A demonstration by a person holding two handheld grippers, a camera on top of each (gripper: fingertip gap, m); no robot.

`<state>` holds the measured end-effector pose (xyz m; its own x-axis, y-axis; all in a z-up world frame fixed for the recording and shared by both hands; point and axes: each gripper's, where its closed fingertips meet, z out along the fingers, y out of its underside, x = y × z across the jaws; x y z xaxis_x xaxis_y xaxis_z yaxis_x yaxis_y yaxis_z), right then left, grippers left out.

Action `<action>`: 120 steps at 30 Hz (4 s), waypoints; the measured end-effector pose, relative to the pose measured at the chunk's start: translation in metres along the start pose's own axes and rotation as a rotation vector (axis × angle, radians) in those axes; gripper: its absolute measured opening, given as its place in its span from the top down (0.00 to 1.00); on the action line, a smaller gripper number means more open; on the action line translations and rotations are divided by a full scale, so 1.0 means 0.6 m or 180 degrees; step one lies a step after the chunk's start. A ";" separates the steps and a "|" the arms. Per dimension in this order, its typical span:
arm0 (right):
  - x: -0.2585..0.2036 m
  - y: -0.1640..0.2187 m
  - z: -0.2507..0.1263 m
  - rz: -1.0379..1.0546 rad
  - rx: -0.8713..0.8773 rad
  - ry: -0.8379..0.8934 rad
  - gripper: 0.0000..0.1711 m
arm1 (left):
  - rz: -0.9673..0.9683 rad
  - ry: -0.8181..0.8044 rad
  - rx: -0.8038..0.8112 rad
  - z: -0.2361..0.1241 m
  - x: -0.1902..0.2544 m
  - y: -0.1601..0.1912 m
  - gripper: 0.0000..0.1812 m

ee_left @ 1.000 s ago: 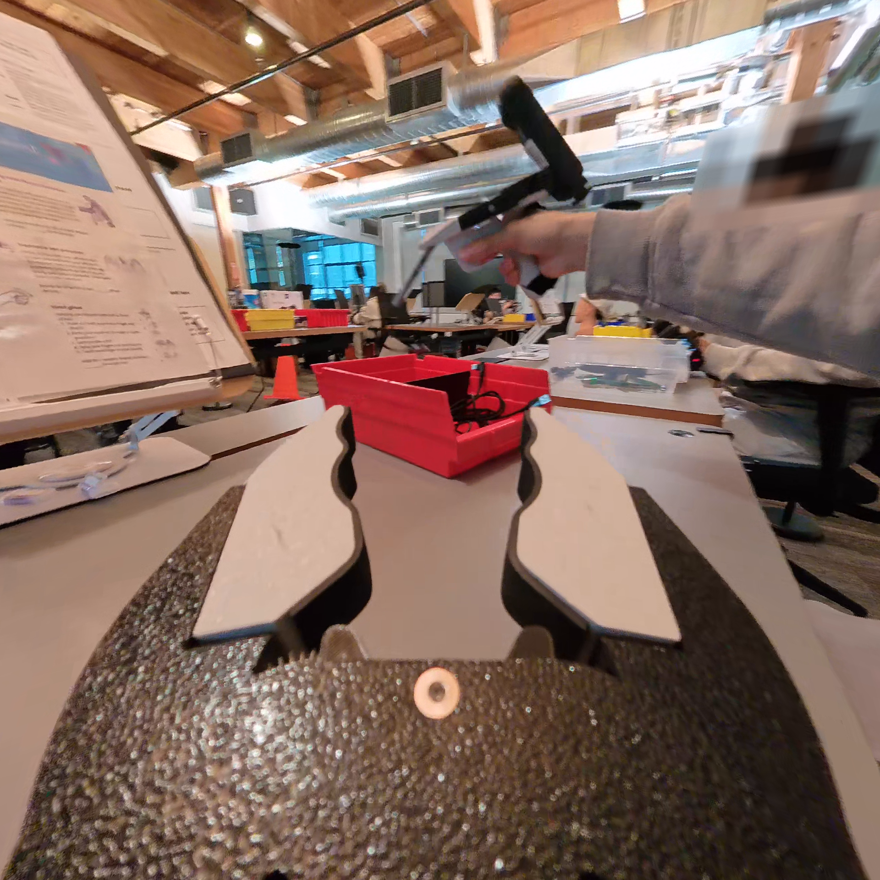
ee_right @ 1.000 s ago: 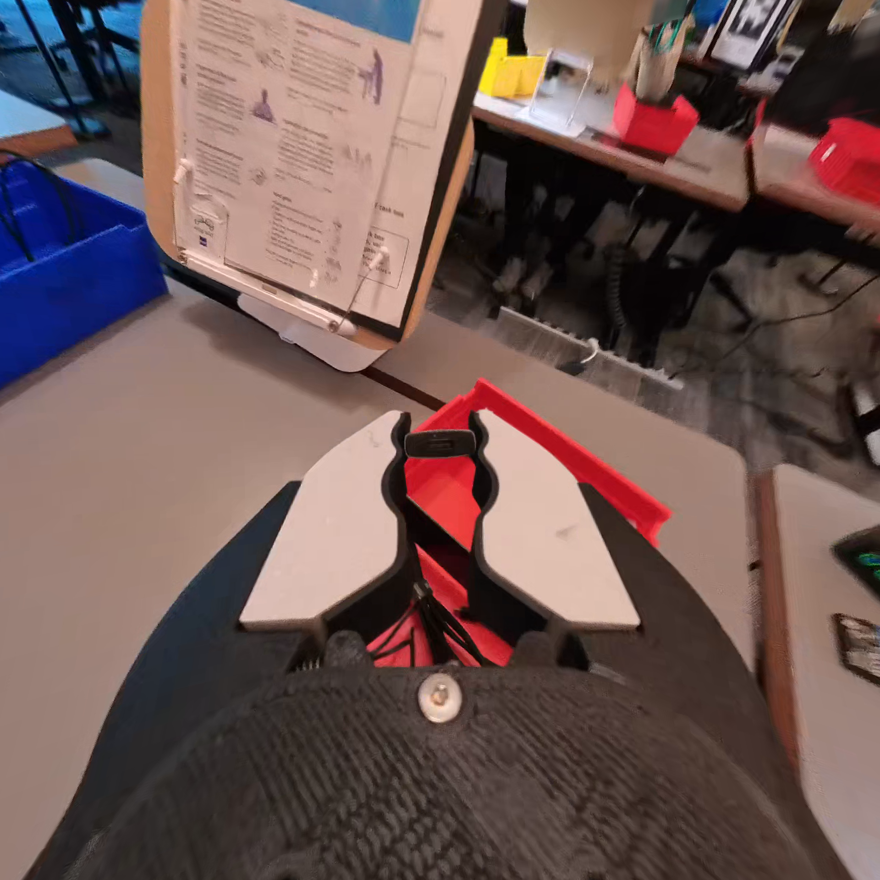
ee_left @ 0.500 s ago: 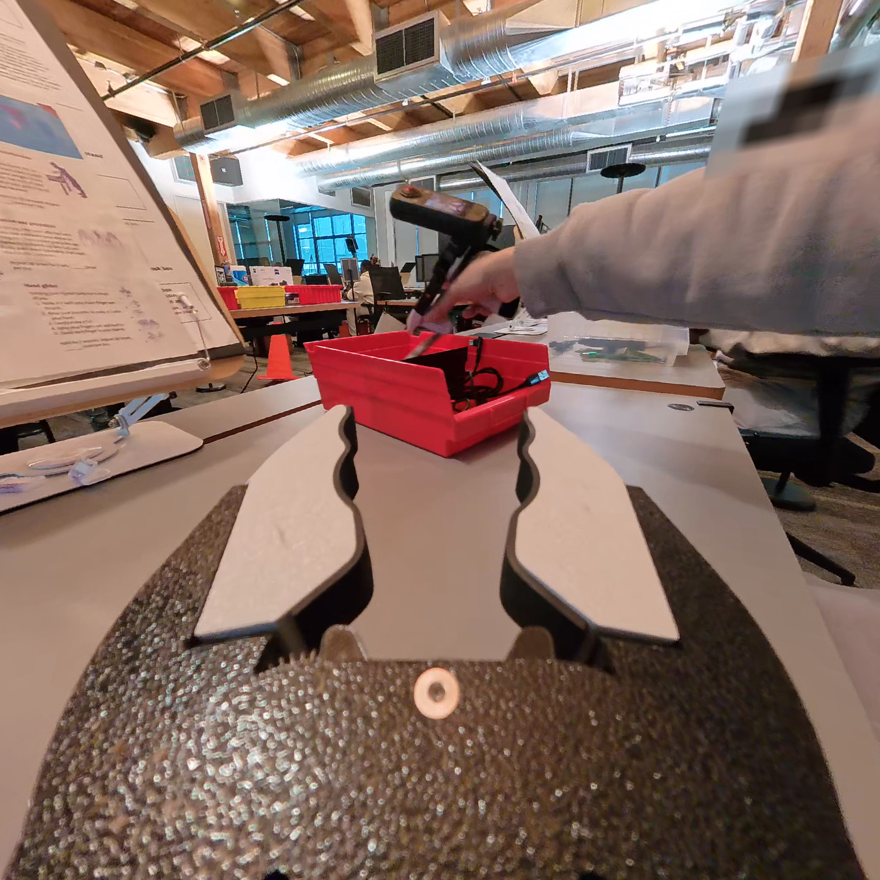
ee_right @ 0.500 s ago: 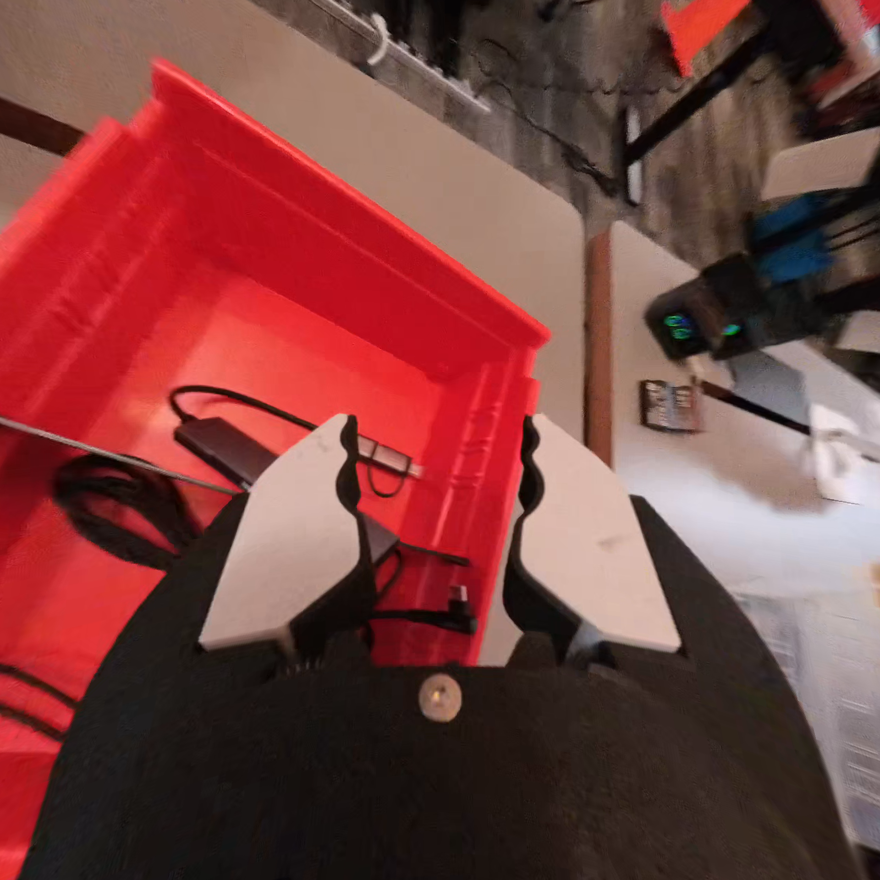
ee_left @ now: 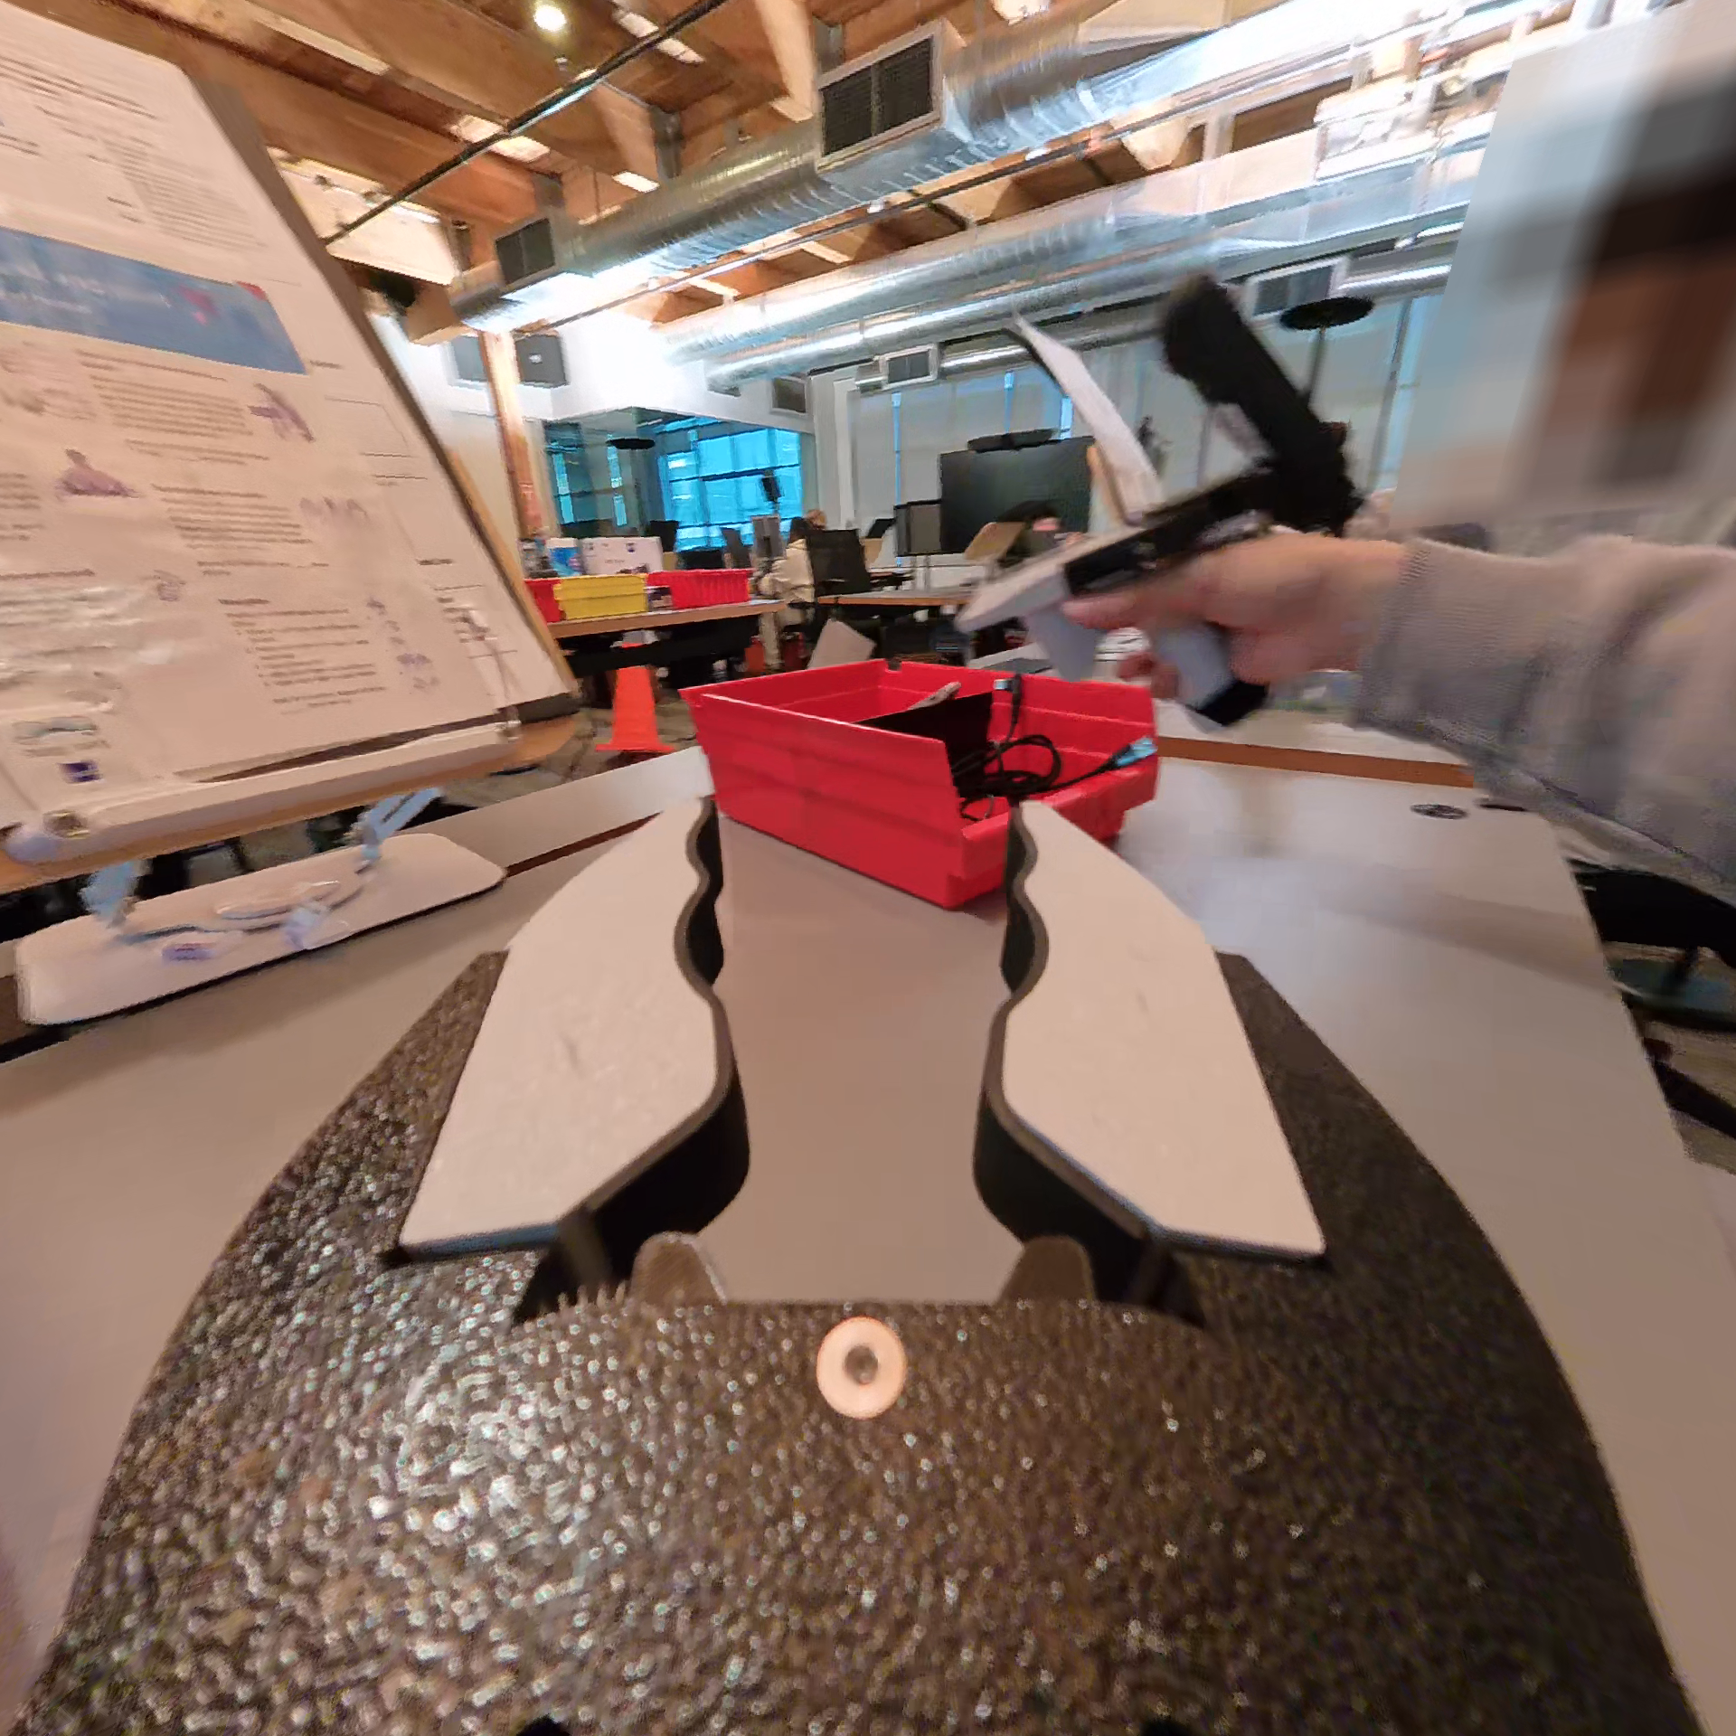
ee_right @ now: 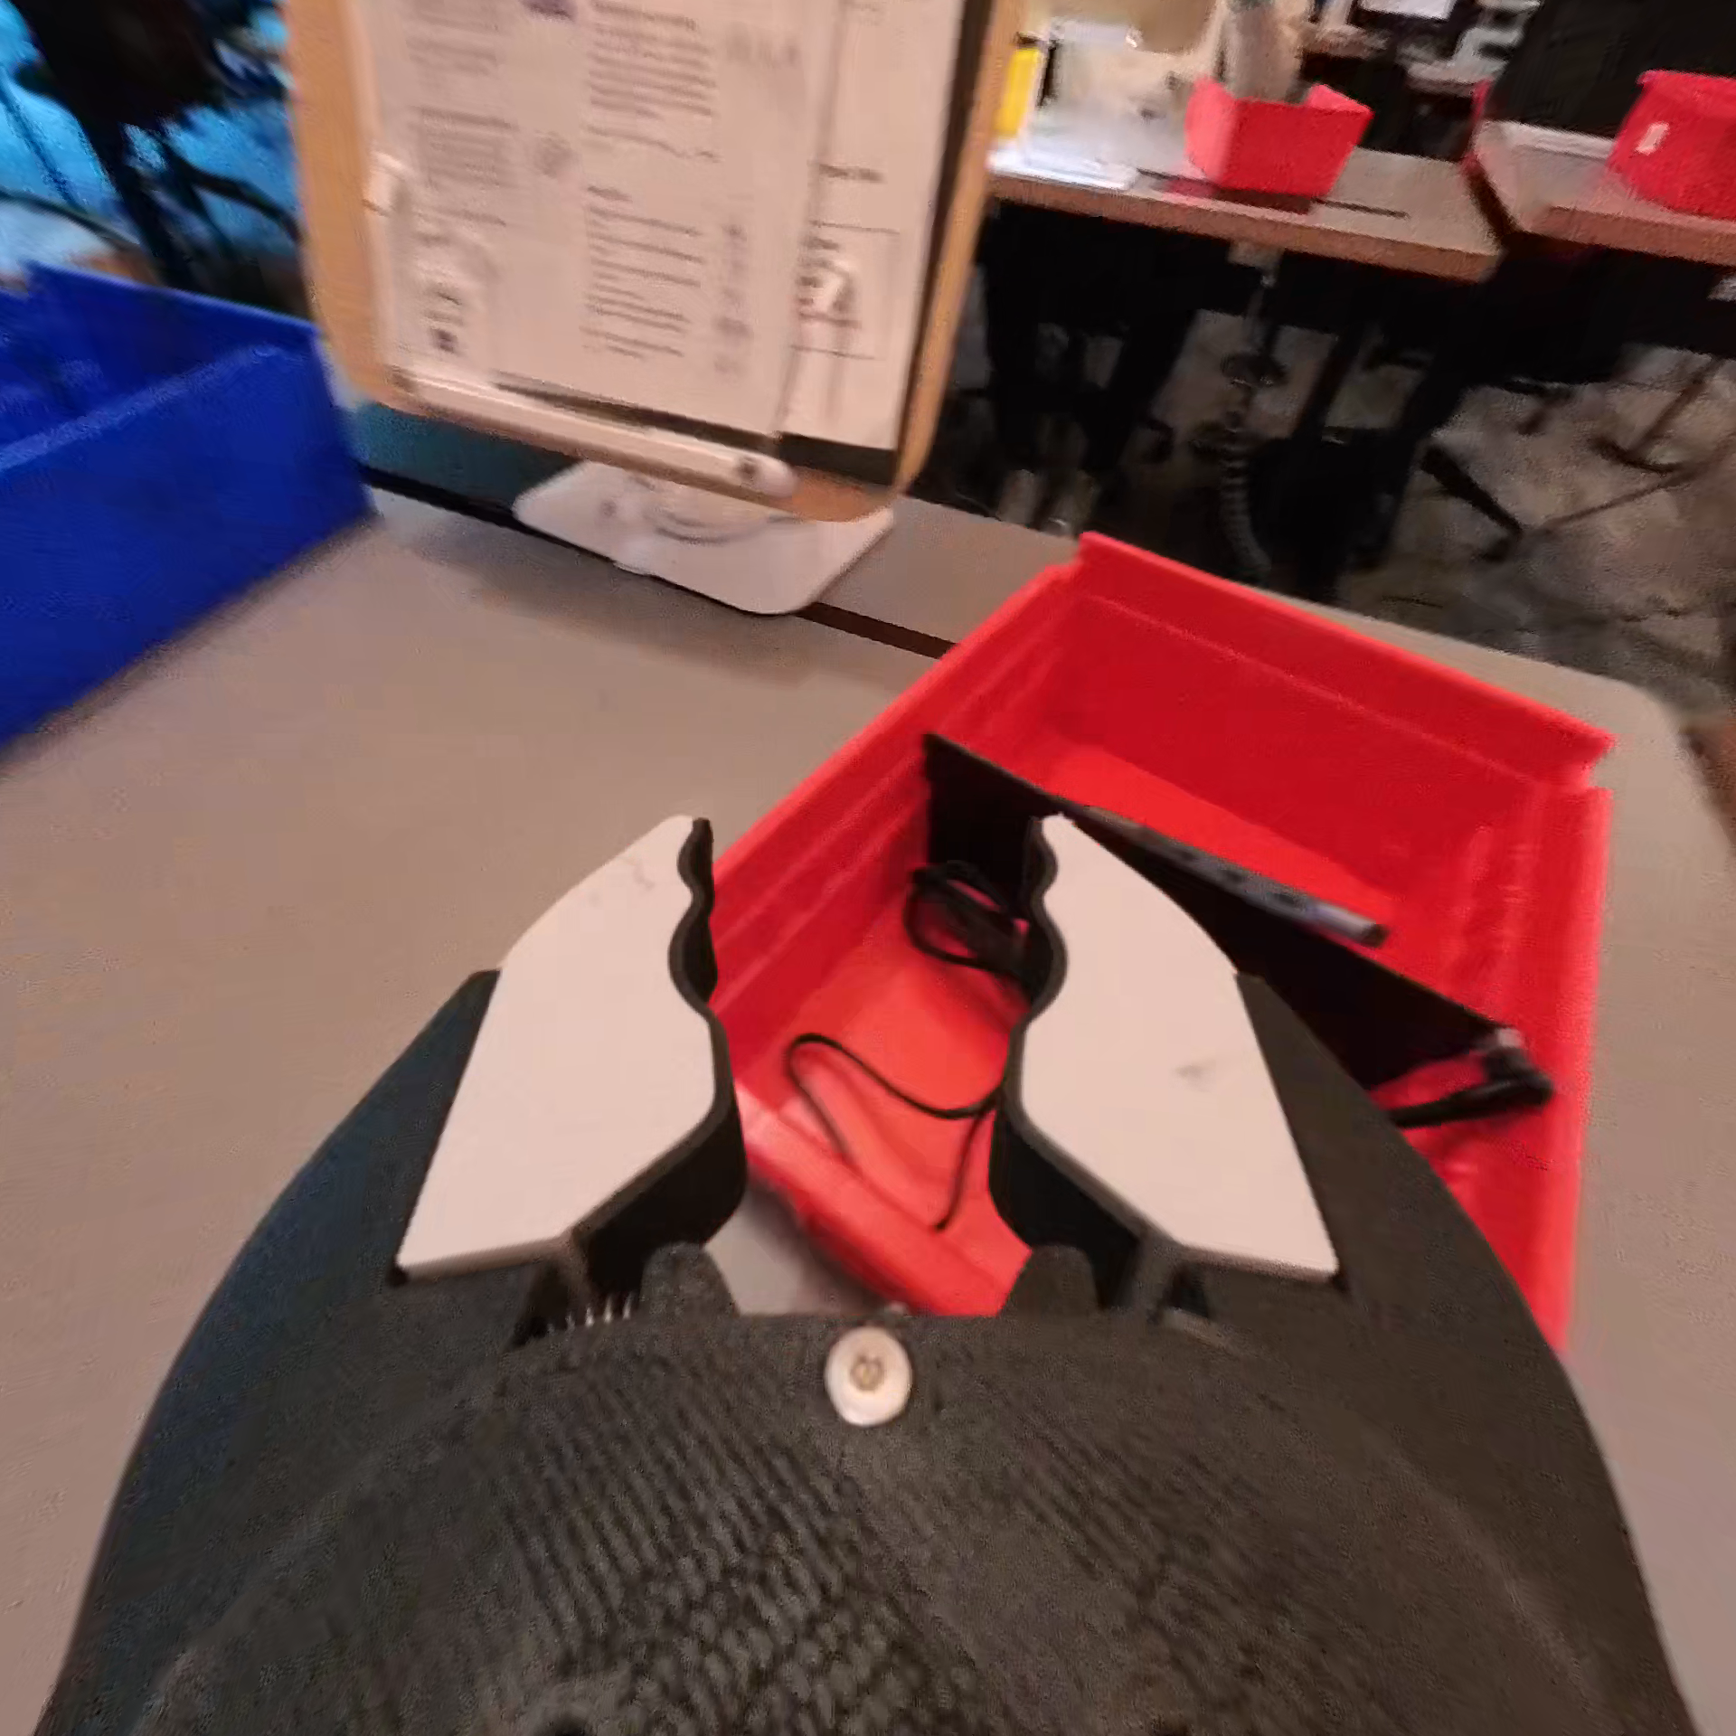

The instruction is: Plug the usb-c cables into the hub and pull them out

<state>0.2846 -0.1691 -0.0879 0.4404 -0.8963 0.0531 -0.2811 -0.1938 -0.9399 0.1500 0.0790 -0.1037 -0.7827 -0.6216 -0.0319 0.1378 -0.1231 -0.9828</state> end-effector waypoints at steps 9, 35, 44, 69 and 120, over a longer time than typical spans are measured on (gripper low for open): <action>-0.127 0.086 -0.124 0.0654 0.0445 -0.0834 0.69 | 0.0064 -0.1909 -0.1287 -0.132 -0.272 -0.029 0.73; -0.092 0.092 -0.209 0.0703 0.0457 -0.0838 0.70 | -0.5621 -0.1184 0.0210 -0.027 -0.527 0.143 0.81; -0.111 0.093 -0.207 0.0469 0.0428 -0.0838 0.70 | -0.3811 -0.1241 -0.0079 -0.027 -0.511 0.013 0.95; -0.334 -0.084 -0.150 -0.0216 0.1362 -0.1550 0.68 | -0.0099 0.1632 -0.0592 0.103 0.083 -0.011 0.95; -0.294 0.014 -0.066 0.2863 0.0423 -0.3087 0.84 | 0.1226 0.0495 -0.0466 0.052 0.112 -0.070 0.88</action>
<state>0.1707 -0.0284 -0.0917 0.5874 -0.0347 -0.8085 -0.7323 0.4025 -0.5493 0.1106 0.0185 -0.0587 -0.7747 -0.4754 -0.4169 0.3587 0.2127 -0.9089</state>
